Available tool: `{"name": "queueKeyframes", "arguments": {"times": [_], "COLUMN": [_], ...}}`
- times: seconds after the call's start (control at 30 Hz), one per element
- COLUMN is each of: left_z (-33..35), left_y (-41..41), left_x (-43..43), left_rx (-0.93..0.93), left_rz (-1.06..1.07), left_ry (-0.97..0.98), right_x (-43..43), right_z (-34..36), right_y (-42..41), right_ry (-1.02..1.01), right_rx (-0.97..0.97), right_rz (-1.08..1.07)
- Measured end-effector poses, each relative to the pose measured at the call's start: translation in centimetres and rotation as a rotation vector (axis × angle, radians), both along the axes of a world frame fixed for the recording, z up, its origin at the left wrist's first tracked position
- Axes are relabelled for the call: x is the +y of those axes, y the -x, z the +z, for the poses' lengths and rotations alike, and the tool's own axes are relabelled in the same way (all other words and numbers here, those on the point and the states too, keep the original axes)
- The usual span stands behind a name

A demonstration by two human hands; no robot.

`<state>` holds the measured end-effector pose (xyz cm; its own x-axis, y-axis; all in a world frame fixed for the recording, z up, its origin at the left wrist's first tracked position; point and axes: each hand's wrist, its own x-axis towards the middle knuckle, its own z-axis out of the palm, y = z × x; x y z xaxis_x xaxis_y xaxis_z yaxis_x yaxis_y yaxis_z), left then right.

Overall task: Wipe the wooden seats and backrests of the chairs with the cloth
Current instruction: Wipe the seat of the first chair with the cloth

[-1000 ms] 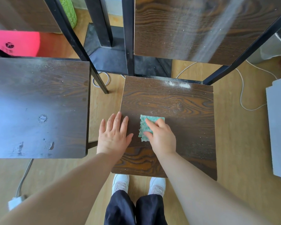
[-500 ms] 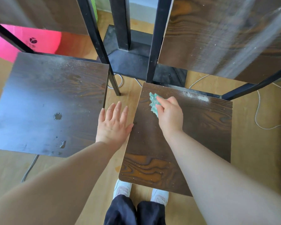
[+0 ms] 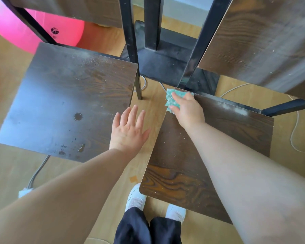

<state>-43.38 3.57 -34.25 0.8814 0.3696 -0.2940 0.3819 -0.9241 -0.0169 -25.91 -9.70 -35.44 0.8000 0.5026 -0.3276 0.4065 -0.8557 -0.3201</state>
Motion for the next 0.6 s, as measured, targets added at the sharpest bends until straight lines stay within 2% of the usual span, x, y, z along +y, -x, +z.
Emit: {"name": "queueKeyframes", "arguments": {"times": [0.17, 0.6], "left_z": [0.2, 1.1], "left_y": [2.1, 10.5], "left_x": [-0.8, -3.2], "left_rx": [0.009, 0.044], "left_rz": [-0.012, 0.021], "left_ry": [0.007, 0.062], "right_x": [-1.7, -7.4], "right_z": [-0.4, -0.7], "right_y": [3.9, 18.4], "right_ry": [-0.104, -0.207], "right_rx": [0.019, 0.141], "right_rz": [0.034, 0.195]}}
